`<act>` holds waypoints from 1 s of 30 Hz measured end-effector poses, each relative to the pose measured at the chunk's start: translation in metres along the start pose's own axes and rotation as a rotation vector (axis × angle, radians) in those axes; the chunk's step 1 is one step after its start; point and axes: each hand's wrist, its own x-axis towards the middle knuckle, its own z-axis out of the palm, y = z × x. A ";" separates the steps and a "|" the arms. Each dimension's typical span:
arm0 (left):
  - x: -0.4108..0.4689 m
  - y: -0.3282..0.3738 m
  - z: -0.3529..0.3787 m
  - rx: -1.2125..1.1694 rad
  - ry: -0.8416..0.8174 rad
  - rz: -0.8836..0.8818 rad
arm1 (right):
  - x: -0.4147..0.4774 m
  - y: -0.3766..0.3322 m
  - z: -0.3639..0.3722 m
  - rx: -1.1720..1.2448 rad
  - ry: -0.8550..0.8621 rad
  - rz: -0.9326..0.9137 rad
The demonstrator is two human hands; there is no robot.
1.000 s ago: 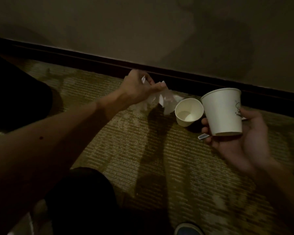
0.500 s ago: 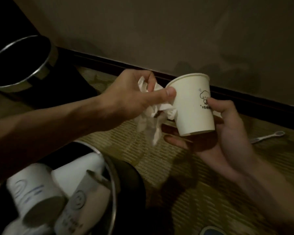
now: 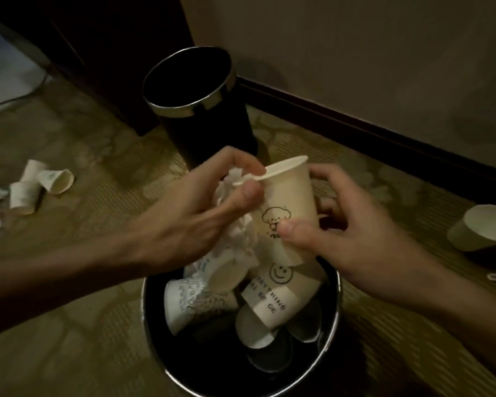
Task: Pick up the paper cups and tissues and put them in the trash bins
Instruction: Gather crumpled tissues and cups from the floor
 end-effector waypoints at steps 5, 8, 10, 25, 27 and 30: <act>-0.014 -0.027 -0.002 0.082 -0.127 -0.078 | 0.011 0.006 0.016 -0.542 0.122 -0.077; -0.012 -0.039 -0.003 0.197 -0.183 -0.110 | 0.018 0.011 0.020 -0.694 0.145 -0.107; -0.010 -0.045 -0.001 0.253 -0.187 -0.105 | 0.020 0.015 0.021 -0.689 0.179 -0.102; -0.018 -0.064 0.007 0.252 -0.142 -0.247 | 0.020 0.014 0.026 -0.983 -0.017 -0.160; -0.018 -0.067 0.007 0.315 -0.165 -0.227 | 0.021 0.016 0.027 -1.075 -0.049 -0.154; -0.015 -0.064 0.010 0.424 -0.160 -0.156 | 0.026 0.018 0.026 -1.150 -0.062 -0.157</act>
